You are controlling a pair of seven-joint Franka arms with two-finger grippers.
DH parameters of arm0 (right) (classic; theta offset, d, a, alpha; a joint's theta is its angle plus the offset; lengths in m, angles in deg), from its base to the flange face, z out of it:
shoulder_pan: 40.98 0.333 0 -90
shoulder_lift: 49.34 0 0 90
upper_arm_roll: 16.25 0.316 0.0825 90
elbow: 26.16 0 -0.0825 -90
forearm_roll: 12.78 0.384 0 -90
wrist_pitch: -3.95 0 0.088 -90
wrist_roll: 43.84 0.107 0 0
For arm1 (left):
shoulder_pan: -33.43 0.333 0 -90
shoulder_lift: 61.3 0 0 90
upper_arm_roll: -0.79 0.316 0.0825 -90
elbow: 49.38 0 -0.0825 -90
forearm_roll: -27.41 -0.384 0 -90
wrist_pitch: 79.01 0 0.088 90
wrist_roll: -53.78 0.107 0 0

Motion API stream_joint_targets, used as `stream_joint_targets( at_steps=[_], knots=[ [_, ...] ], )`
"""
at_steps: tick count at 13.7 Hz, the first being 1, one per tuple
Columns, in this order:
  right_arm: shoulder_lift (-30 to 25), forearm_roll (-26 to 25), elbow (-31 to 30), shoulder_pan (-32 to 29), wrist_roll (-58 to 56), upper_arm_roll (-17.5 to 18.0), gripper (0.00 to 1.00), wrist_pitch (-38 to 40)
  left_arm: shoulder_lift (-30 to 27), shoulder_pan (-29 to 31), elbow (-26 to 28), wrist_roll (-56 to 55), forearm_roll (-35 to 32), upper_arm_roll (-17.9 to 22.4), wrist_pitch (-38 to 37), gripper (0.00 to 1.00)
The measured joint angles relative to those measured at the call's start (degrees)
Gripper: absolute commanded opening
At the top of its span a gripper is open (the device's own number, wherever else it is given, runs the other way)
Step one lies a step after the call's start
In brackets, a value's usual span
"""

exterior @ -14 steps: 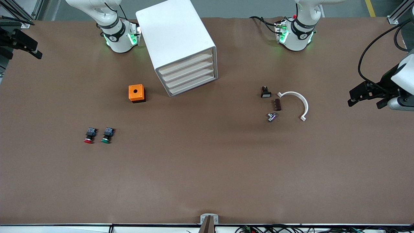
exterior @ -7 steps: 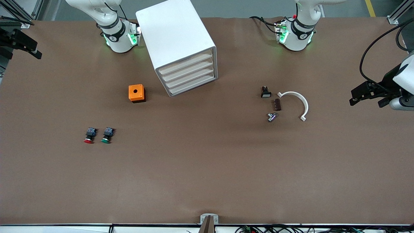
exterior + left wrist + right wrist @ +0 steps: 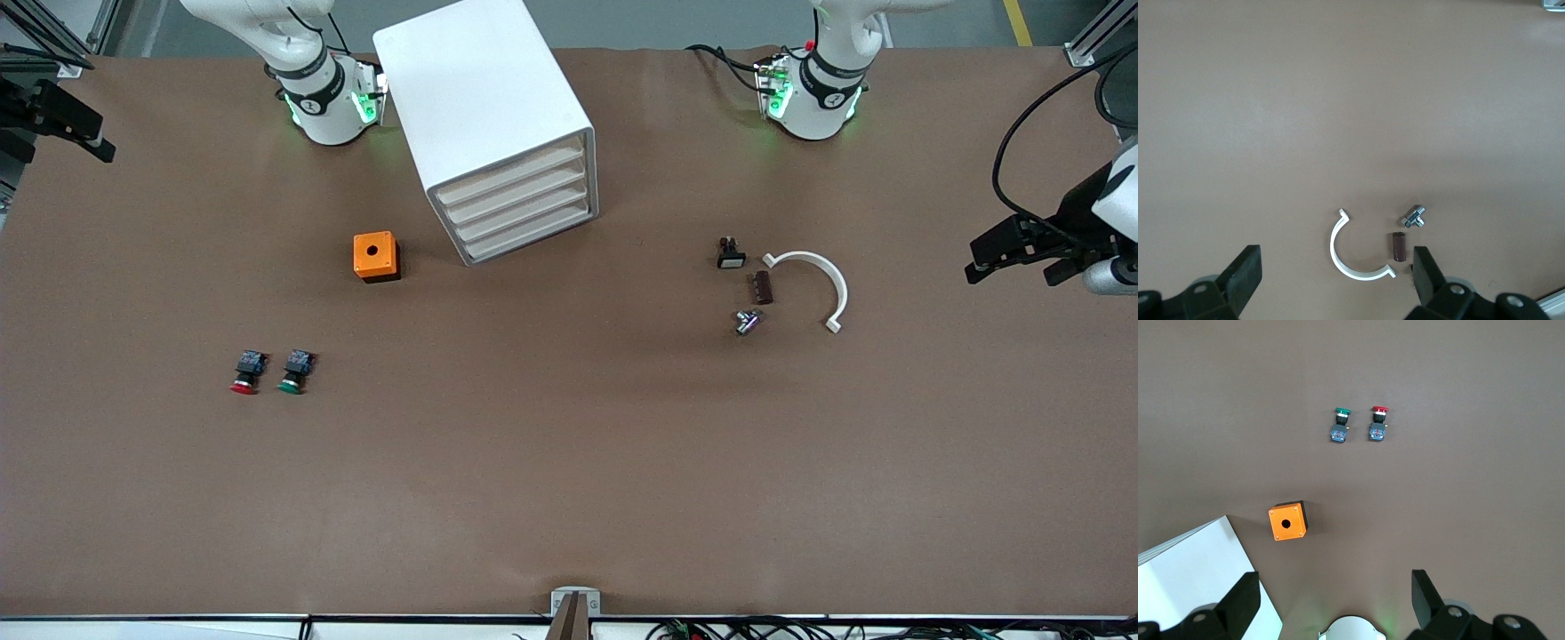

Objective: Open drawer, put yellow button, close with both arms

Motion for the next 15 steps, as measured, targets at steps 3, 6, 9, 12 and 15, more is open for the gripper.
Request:
stream_joint_targets(
  at_steps=[3, 6, 9, 12, 15],
  knots=[
    [0.0, 0.0, 0.0, 0.0, 0.0, 0.0, 1.0, 0.0, -0.03, 0.02, -0.4, -0.13, 0.0, 0.03, 0.0, 1.0],
    [0.0, 0.0, 0.0, 0.0, 0.0, 0.01, 1.0, 0.0, -0.06, 0.11, -0.48, -0.31, 0.0, 0.15, -0.03, 1.0],
    [0.0, 0.0, 0.0, 0.0, -0.01, 0.02, 1.0, 0.01, -0.06, 0.26, -0.49, -0.38, 0.0, 0.29, -0.3, 1.0],
    [0.0, 0.0, 0.0, 0.0, -0.02, 0.09, 1.0, 0.01, -0.06, -0.03, -0.5, -0.65, 0.0, 0.07, -2.1, 1.0],
    [0.0, 0.0, 0.0, 0.03, -0.09, 0.26, 1.0, 0.01, 0.01, -0.36, -0.49, -0.72, 0.0, -0.23, -2.51, 1.0]
  ],
)
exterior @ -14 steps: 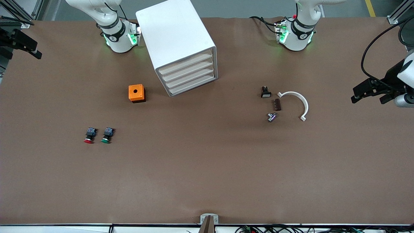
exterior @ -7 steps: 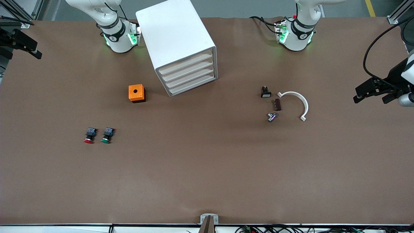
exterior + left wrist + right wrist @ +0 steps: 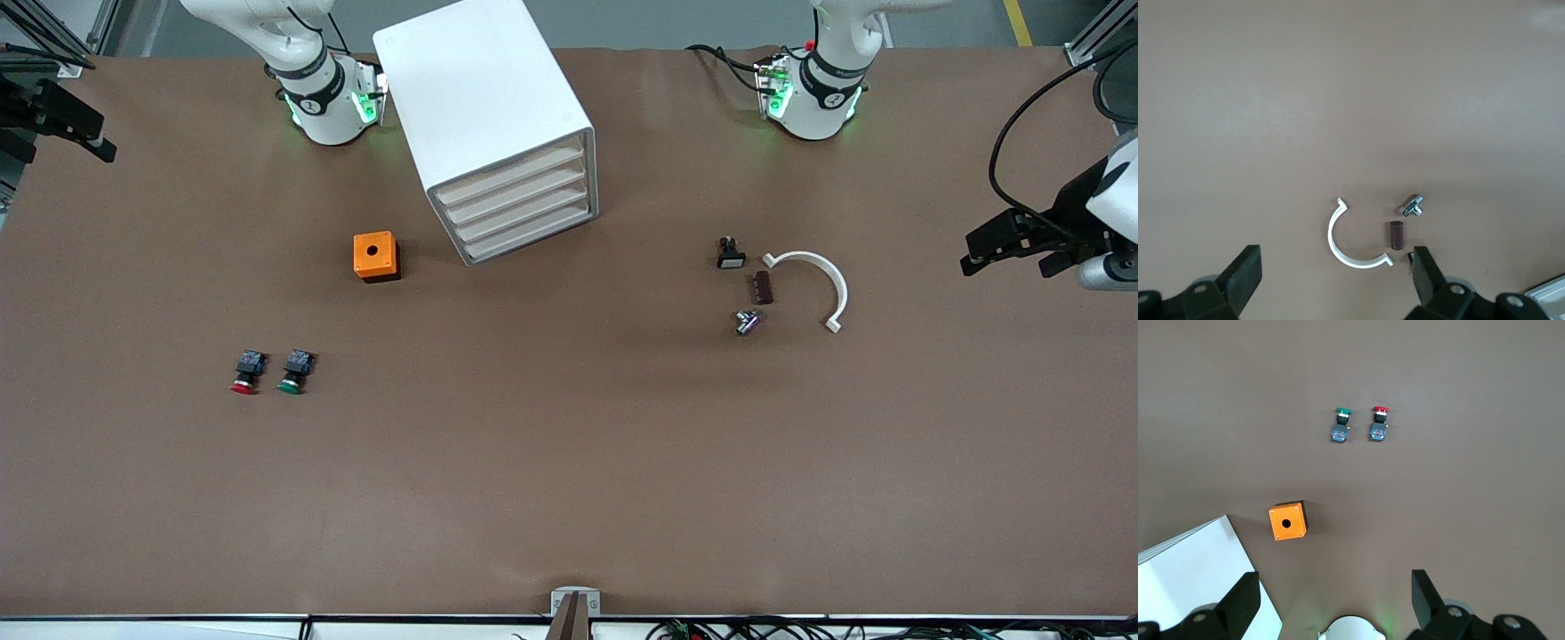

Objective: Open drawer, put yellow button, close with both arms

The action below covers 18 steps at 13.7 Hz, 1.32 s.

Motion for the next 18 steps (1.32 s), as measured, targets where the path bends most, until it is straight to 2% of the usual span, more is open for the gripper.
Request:
stream_joint_targets(
  at_steps=[14, 18],
  knots=[
    [0.0, 0.0, -0.01, -0.11, -0.05, 0.61, 1.0, -0.21, -0.01, 1.12, -1.03, -0.04, 0.0, 0.47, -0.41, 1.0],
    [0.0, 0.0, -0.01, -2.67, 0.04, 4.58, 1.0, 0.43, 0.07, 1.07, -1.02, -0.04, 0.0, 0.43, -0.45, 1.0]
  ],
)
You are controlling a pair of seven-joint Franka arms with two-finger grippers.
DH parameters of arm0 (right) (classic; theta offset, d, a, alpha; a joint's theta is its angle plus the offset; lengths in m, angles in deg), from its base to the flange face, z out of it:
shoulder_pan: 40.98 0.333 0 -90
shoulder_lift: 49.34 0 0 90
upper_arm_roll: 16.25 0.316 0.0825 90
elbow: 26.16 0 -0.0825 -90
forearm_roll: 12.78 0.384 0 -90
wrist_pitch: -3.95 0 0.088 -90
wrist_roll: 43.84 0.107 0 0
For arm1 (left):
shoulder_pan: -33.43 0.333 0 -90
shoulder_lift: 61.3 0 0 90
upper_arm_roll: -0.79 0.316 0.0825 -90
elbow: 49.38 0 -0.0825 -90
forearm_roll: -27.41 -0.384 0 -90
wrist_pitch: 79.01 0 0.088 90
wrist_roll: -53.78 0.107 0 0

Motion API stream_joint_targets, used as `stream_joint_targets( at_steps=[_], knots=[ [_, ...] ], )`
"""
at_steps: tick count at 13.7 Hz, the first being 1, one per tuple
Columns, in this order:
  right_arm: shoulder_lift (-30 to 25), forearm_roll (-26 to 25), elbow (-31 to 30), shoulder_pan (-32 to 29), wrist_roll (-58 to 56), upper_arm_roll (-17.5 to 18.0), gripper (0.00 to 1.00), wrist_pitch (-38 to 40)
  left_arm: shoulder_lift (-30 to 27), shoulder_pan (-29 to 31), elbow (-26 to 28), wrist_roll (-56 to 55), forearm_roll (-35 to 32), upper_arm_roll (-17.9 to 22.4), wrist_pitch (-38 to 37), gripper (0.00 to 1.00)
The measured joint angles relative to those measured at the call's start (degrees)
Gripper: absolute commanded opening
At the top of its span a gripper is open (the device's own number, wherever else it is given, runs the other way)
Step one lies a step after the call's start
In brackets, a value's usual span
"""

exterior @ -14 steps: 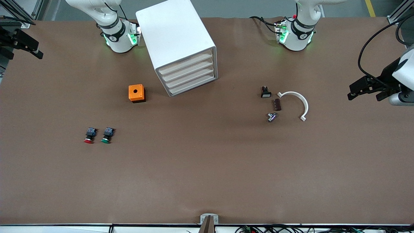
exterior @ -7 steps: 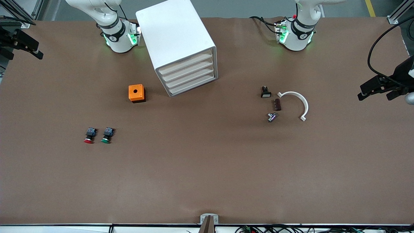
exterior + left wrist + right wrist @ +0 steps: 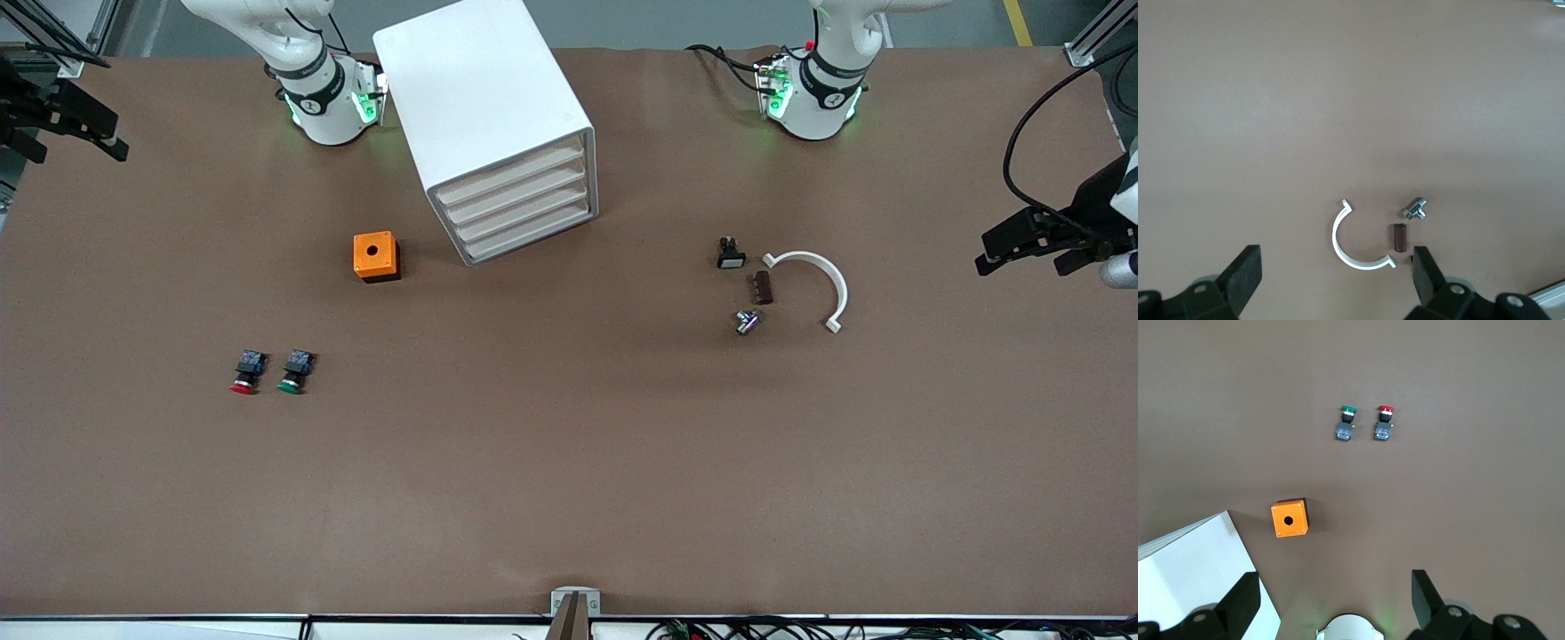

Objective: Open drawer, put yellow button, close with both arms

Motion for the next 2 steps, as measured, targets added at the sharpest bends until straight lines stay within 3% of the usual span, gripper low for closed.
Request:
stream_joint_targets(
  at_steps=[2],
  knots=[
    [0.0, 0.0, 0.0, -0.06, 0.08, 0.28, 1.0, 0.53, -0.01, -0.05, -0.05, 0.0, 0.0, -0.04, 0.0, 1.0]
  ],
)
